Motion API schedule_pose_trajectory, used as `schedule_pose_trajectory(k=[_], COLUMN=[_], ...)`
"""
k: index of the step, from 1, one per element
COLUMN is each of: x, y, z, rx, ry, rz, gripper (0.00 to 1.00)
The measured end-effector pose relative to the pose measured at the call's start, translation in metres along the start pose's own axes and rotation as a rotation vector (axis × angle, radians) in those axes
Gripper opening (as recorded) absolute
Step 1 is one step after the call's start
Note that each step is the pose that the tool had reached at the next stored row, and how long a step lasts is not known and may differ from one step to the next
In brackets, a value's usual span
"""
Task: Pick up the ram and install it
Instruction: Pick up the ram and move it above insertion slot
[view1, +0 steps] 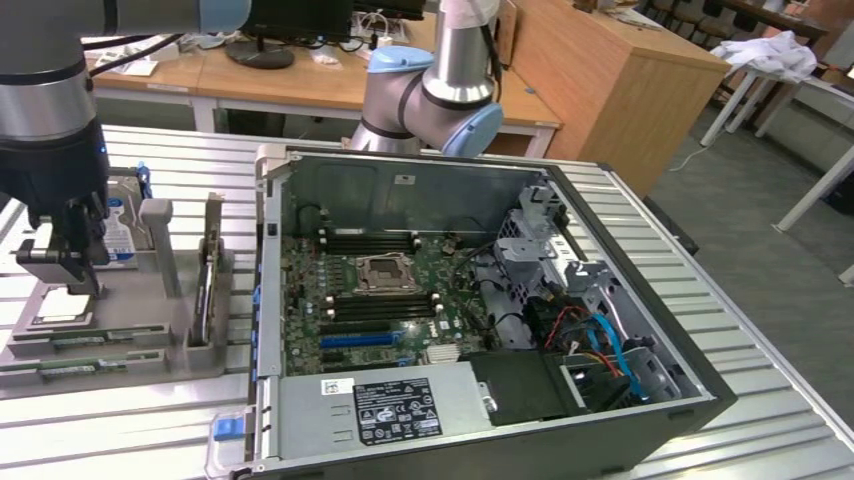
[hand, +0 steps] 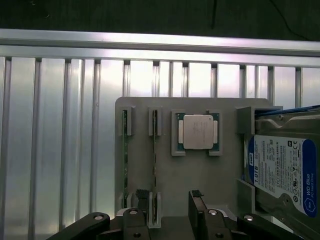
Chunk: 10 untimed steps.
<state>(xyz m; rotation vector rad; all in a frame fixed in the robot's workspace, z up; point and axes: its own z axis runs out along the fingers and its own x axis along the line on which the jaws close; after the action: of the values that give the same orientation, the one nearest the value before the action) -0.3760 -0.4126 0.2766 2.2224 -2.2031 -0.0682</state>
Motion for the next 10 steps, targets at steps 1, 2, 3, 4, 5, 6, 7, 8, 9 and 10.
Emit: schedule_pose_trajectory(k=[1, 2, 3, 4, 5, 6, 7, 8, 9, 10], x=[0.0000, 0.0000, 0.0000, 0.0000, 0.0001, 0.0007, 0.0017, 0.0031, 0.0049, 0.0068], y=[0.0000, 0.0000, 0.0000, 0.0000, 0.0000, -0.0001, -0.0001, 0.0001, 0.0002, 0.0002], z=[-0.0001, -0.0001, 0.0000, 0.0000, 0.0000, 0.0001, 0.0001, 0.0000, -0.0001, -0.0001], rx=[-0.0002, -0.0002, -0.0001, -0.0002, 0.0000, 0.0002, 0.0002, 0.0000, 0.0000, 0.0000], ry=[0.0001, 0.0001, 0.0001, 0.0001, 0.0000, -0.0001, -0.0001, 0.0001, 0.0000, 0.0000], rz=[0.000, 0.000, 0.000, 0.000, 0.000, 0.000, 0.000, 0.000, 0.000, 0.000], gripper=[0.44, 0.44, 0.44, 0.44, 0.44, 0.44, 0.44, 0.44, 0.44, 0.44])
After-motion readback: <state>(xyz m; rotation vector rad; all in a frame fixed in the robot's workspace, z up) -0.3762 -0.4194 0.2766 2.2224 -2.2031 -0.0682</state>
